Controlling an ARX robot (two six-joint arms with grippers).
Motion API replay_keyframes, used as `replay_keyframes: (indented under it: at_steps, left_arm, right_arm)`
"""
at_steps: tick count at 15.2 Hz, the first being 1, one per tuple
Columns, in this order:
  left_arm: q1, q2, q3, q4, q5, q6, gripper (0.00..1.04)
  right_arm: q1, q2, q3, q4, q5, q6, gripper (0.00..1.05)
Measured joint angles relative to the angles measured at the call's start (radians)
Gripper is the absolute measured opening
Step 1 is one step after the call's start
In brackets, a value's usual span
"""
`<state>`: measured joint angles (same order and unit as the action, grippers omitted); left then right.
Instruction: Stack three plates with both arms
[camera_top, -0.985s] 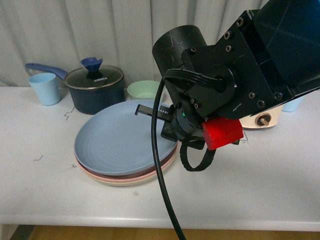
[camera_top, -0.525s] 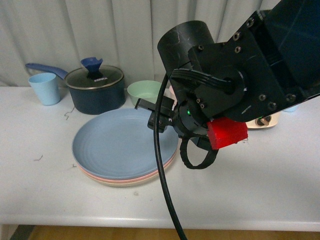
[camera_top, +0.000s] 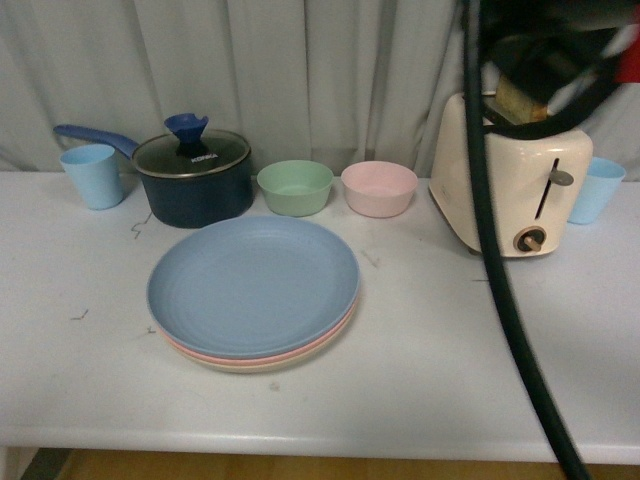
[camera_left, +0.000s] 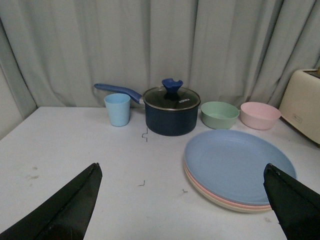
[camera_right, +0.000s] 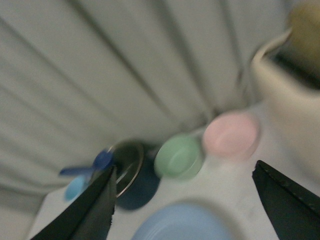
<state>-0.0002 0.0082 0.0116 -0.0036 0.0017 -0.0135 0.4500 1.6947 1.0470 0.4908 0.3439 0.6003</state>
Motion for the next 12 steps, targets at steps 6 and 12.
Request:
replay_keyframes:
  at_steps: [6,12]
  left_arm:
    - [0.000,0.000,0.000,0.000,-0.002,0.000,0.98]
    - [0.000,0.000,0.000,0.000,-0.002,0.000,0.98]
  right_arm:
    - [-0.341,-0.484,-0.474,0.112,-0.209,-0.542,0.27]
    - [-0.450,-1.062,-0.882,-0.030,-0.343,-0.594,0.02]
